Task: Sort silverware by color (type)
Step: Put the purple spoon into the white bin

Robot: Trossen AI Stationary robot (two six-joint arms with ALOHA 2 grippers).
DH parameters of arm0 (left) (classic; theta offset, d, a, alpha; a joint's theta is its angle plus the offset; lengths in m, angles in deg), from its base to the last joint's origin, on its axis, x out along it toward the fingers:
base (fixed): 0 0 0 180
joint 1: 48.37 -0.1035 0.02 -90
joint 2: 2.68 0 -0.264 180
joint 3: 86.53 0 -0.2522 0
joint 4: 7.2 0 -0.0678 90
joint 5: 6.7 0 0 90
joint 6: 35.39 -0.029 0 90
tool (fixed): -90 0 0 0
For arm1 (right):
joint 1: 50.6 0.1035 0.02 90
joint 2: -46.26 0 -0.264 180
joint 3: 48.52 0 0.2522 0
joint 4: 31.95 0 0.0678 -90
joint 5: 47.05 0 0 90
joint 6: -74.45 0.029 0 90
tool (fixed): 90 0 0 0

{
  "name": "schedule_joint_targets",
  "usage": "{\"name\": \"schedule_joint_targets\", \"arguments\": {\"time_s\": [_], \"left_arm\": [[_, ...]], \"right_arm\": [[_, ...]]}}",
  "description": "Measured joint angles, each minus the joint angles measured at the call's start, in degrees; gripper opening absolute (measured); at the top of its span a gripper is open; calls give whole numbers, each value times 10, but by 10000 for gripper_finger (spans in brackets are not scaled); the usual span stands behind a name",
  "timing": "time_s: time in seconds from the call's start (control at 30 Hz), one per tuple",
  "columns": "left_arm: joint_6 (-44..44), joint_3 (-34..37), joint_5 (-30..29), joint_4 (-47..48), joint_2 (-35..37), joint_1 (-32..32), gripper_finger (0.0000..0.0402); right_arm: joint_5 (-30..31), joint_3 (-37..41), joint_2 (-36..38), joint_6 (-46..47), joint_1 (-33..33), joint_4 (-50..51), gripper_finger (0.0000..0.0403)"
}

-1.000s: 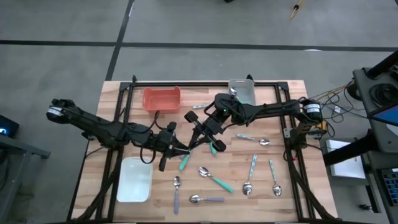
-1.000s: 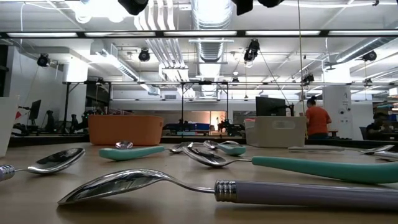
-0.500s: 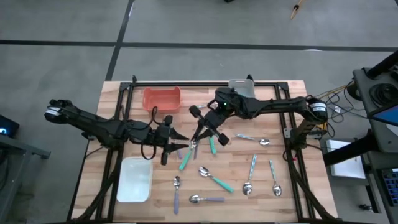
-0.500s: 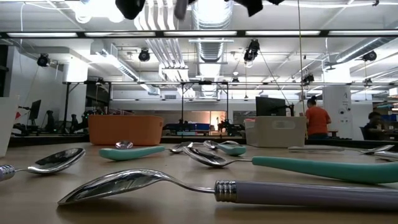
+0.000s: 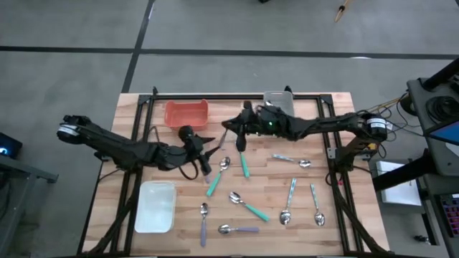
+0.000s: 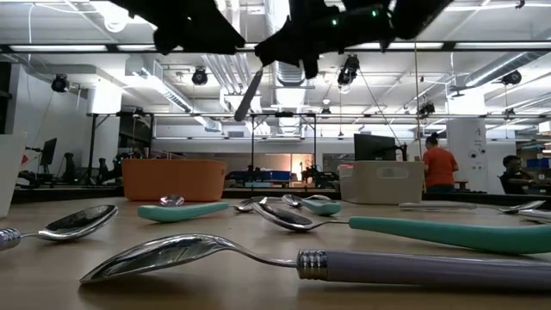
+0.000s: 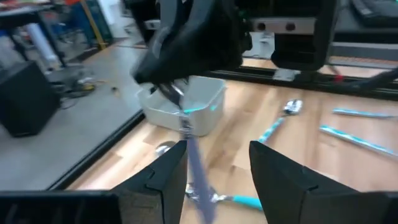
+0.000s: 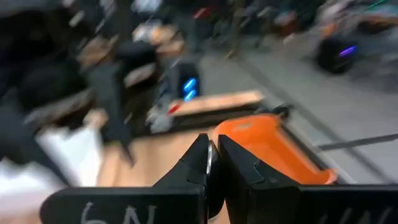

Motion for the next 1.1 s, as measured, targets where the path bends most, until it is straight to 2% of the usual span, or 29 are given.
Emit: {"name": "schedule_joint_targets", "arguments": {"time_s": [0.1,0.17,0.27,0.43,0.77,0.93,1.1], "left_arm": [[-3,-6,-32,-13,-42,-5,153],[-2,-14,-73,-14,-64,-6,153],[-2,-24,-115,-26,-91,-9,153],[-5,-39,-119,-60,-131,-27,153],[-18,-74,-181,-74,-177,-49,148],[-21,-73,-184,-73,-178,-49,106],[-2,-73,-178,-73,-176,-48,28]], "right_arm": [[65,39,-10,8,11,-95,13],[83,50,-10,8,13,-117,13],[91,51,-9,9,11,-128,13],[101,45,-10,-1,15,-126,13],[100,42,-10,-11,16,-124,13],[100,43,-10,-15,17,-123,13],[100,43,-10,-15,17,-124,13]]}}
